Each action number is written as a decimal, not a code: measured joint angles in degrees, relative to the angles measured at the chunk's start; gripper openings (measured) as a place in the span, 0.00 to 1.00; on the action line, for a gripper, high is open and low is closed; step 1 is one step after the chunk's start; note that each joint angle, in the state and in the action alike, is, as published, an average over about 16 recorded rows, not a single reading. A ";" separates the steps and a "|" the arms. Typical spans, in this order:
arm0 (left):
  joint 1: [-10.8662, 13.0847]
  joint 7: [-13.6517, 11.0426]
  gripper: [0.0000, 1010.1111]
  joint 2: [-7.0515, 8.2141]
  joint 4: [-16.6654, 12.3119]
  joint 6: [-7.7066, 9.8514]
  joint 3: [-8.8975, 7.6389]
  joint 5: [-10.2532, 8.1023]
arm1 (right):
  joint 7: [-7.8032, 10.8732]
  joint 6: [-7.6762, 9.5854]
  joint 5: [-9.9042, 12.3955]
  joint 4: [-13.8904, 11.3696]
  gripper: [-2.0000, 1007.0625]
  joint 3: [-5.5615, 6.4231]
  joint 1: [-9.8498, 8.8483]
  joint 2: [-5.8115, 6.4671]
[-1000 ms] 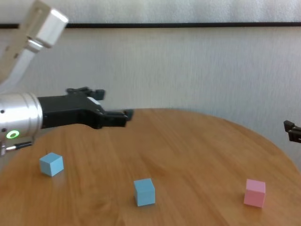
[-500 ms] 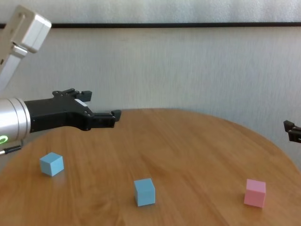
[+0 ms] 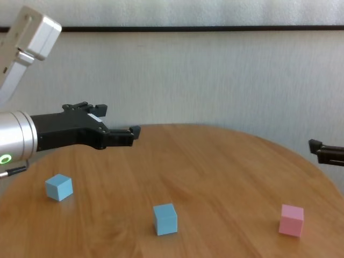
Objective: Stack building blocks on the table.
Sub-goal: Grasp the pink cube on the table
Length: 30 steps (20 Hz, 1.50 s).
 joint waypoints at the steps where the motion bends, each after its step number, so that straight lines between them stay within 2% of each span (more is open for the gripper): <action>1: -0.02 -0.01 0.99 -0.01 0.00 0.04 0.03 -0.02 | 1.21 0.71 0.60 -0.66 0.99 0.05 -0.11 0.42; 7: -0.09 -0.04 0.99 -0.03 0.01 0.24 0.14 -0.14 | 8.67 5.12 3.69 -3.47 0.99 -0.13 -0.17 2.64; 12: -0.12 -0.06 0.99 -0.05 0.01 0.34 0.20 -0.19 | 13.63 7.40 4.35 -2.65 0.99 -1.10 1.01 3.18; 16: -0.14 -0.06 0.99 -0.07 0.01 0.39 0.22 -0.22 | 16.74 8.14 3.68 -0.16 0.99 -2.17 2.74 2.58; 22: -0.16 -0.06 0.99 -0.08 0.01 0.44 0.26 -0.25 | 20.75 8.56 2.33 4.54 0.99 -3.56 5.59 0.96; 30: -0.19 -0.05 0.99 -0.09 0.01 0.48 0.29 -0.28 | 24.28 9.61 1.10 9.59 0.99 -4.56 8.30 -1.34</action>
